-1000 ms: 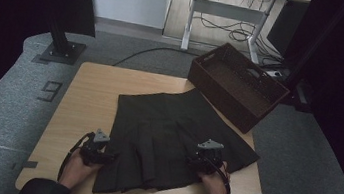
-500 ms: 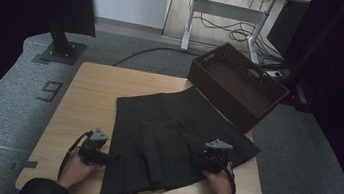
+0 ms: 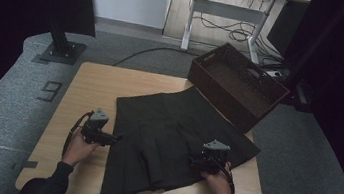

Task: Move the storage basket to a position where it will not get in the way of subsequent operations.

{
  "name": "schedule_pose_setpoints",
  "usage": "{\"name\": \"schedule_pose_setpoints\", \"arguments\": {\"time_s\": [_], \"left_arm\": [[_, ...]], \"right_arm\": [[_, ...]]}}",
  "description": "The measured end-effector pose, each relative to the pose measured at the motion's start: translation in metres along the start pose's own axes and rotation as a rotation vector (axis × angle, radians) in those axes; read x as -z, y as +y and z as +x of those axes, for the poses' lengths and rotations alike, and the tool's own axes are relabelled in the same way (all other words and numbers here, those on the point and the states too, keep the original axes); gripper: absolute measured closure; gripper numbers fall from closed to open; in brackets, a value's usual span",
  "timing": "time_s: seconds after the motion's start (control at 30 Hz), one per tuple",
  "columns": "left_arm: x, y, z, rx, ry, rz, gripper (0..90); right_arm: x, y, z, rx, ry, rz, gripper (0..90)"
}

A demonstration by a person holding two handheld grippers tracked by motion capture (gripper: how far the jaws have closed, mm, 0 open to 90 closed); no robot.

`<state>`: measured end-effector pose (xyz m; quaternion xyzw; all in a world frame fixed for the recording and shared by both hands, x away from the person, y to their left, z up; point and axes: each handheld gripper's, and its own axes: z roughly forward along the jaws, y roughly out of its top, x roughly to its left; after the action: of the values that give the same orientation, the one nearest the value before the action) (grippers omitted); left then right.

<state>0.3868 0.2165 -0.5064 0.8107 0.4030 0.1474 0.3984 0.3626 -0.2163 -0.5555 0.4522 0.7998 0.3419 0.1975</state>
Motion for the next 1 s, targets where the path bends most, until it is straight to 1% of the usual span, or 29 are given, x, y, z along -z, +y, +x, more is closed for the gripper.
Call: {"name": "schedule_pose_setpoints", "arguments": {"time_s": [0.07,0.1,0.13,0.17,0.27,0.37,0.4,0.5,0.53,0.57,0.63,0.73,0.83,0.87,1.0], "left_arm": [[-0.002,0.004,0.009,0.019,-0.053,-0.013,6.1],[-0.004,0.007,0.014,0.041,-0.078,-0.023,6.1],[-0.005,0.009,0.018,0.055,-0.082,-0.031,5.8],[-0.005,0.011,0.020,0.059,-0.078,-0.033,5.1],[-0.007,0.019,0.027,0.048,-0.020,-0.016,3.8],[-0.011,0.027,0.033,0.040,0.030,0.004,0.0],[-0.012,0.030,0.035,0.040,0.040,0.008,0.0],[-0.019,0.035,0.040,0.051,0.036,0.025,0.0],[-0.022,0.036,0.041,0.049,0.042,0.033,0.0],[-0.027,0.038,0.043,0.040,0.055,0.045,0.0],[-0.034,0.039,0.046,0.033,0.079,0.054,0.0],[-0.046,0.040,0.053,0.051,0.102,0.066,0.0],[-0.058,0.039,0.058,0.059,0.135,0.071,0.0],[-0.062,0.038,0.061,0.070,0.150,0.069,0.0],[-0.072,0.034,0.071,0.127,0.171,0.067,0.0]], "right_arm": [[0.000,0.000,0.000,0.000,0.000,0.000,0.4],[0.000,0.000,0.000,0.000,0.000,0.001,0.4],[0.000,0.000,0.000,0.000,0.001,0.002,0.4],[0.000,0.000,0.000,0.000,0.001,0.002,0.4],[0.000,0.000,0.000,-0.001,0.000,0.002,0.4],[0.000,0.000,0.000,-0.001,0.000,0.001,0.4],[0.000,0.000,0.000,-0.001,0.000,0.001,0.4],[0.000,0.000,0.000,-0.001,0.000,0.002,0.4],[0.000,0.000,0.000,-0.001,0.000,0.003,0.4],[0.000,0.000,0.000,0.000,0.000,0.003,0.4],[0.000,0.000,0.000,0.000,0.000,0.002,0.4],[0.000,0.000,0.000,0.001,0.001,0.002,0.4],[0.000,0.000,0.000,0.002,0.001,0.001,0.4],[0.000,0.000,0.000,0.002,0.001,0.001,0.4],[0.000,0.000,0.000,0.003,0.002,0.000,0.4]]}}
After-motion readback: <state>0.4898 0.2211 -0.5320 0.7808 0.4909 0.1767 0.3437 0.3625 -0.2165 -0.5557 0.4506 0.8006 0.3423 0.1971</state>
